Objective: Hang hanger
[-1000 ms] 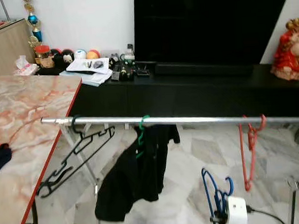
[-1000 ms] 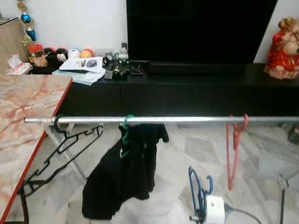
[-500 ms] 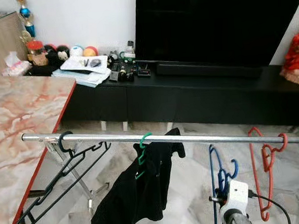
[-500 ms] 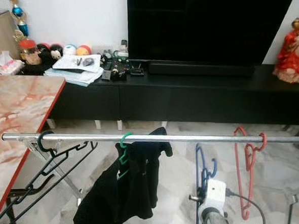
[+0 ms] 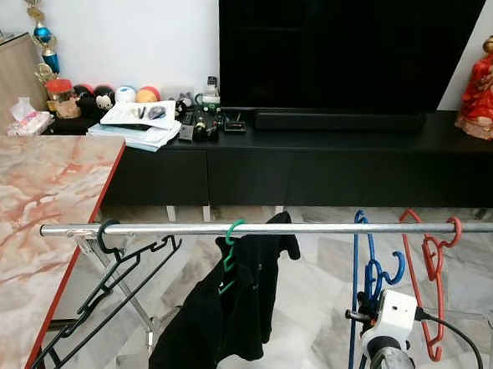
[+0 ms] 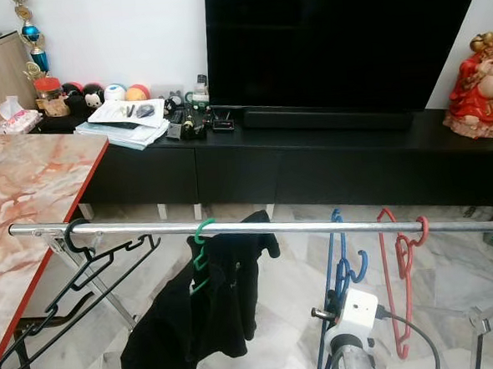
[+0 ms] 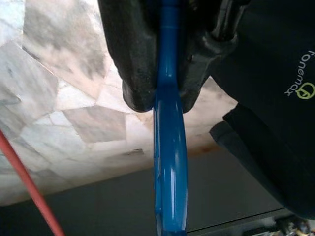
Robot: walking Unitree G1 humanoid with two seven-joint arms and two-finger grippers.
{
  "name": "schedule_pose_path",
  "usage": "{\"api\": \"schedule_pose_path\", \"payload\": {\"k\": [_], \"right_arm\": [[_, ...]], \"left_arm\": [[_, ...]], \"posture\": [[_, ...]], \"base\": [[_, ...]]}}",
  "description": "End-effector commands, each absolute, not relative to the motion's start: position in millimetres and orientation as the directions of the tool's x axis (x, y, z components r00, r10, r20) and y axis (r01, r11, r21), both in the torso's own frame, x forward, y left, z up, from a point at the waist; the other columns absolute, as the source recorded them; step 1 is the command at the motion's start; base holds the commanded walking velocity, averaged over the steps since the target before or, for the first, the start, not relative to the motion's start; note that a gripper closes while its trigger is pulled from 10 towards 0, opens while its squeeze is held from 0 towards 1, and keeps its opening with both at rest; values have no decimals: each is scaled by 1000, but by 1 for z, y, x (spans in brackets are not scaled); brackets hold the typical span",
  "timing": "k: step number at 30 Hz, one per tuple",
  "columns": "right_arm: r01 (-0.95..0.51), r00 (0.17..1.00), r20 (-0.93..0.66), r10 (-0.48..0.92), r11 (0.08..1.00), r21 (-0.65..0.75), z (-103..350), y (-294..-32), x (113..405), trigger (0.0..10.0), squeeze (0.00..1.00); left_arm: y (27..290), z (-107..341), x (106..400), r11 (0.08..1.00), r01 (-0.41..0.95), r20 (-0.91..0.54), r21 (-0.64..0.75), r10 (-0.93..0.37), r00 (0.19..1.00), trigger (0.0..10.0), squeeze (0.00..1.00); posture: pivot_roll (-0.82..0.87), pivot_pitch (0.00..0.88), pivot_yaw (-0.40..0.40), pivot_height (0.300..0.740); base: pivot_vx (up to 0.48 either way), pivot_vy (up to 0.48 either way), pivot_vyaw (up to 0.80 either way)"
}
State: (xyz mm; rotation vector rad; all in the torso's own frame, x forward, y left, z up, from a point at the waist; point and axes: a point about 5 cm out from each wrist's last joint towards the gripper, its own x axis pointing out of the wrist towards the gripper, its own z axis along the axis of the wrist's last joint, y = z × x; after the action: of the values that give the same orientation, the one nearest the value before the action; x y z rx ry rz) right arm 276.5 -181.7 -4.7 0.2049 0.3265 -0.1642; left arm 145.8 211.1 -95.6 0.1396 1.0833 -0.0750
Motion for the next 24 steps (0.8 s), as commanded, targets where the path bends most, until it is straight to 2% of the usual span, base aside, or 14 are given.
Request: {"api": "schedule_pose_path", "payload": {"k": [1,11,19,24], "right_arm": [[150,944,-316,-95,977,155,5,-180,289,10000,0],[106,950,-306,-63,986,126,22,-175,311,10000,0],[14,920,-390,28,995,104,18,-166,313,10000,0],[5,914,-404,38,995,105,18,-167,314,10000,0]], "left_arm": [[204,-99,139,985,163,-901,61,-16,434,10000,0],[204,-99,141,986,160,-902,54,-21,431,10000,0],[204,-99,142,986,156,-902,52,-21,432,10000,0],[204,-98,143,987,155,-900,49,-23,434,10000,0]], "posture": [[98,0,-86,740],[106,0,-91,740],[111,0,-94,740],[112,0,-93,740]], "base": [[0,0,0],[0,0,0],[0,0,0],[0,0,0]]}}
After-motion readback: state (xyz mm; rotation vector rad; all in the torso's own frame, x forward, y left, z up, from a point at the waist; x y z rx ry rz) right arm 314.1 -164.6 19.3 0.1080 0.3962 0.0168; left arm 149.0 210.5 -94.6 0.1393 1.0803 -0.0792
